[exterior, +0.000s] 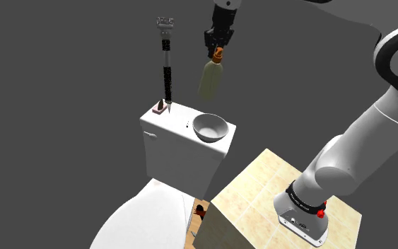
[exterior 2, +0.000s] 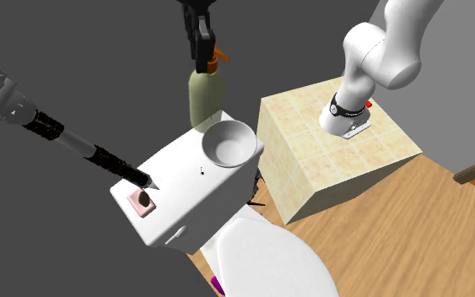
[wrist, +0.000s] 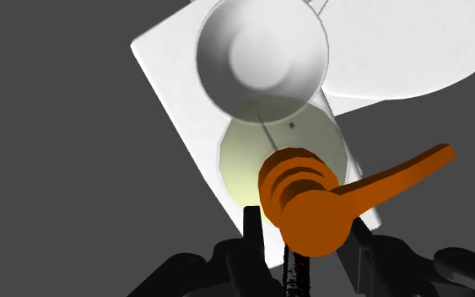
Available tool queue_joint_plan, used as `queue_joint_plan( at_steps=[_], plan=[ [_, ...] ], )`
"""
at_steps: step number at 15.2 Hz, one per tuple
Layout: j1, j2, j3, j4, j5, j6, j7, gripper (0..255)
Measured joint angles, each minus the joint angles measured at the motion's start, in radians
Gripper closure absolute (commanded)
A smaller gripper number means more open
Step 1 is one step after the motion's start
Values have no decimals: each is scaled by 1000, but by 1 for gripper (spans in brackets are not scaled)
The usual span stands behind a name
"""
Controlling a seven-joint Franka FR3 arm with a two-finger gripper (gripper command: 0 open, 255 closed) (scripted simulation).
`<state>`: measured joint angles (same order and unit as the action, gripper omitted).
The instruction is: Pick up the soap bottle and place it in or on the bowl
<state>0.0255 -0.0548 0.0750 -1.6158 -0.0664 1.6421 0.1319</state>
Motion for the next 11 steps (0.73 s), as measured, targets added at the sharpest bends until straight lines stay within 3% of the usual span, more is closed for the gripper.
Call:
queue_joint_plan(
  at_steps=[4,11],
  plan=[
    [-17,-104,-22,-70,8,-31,-41,255],
    [-18,-146,-26,-199,9,55,-43,255]
  ],
)
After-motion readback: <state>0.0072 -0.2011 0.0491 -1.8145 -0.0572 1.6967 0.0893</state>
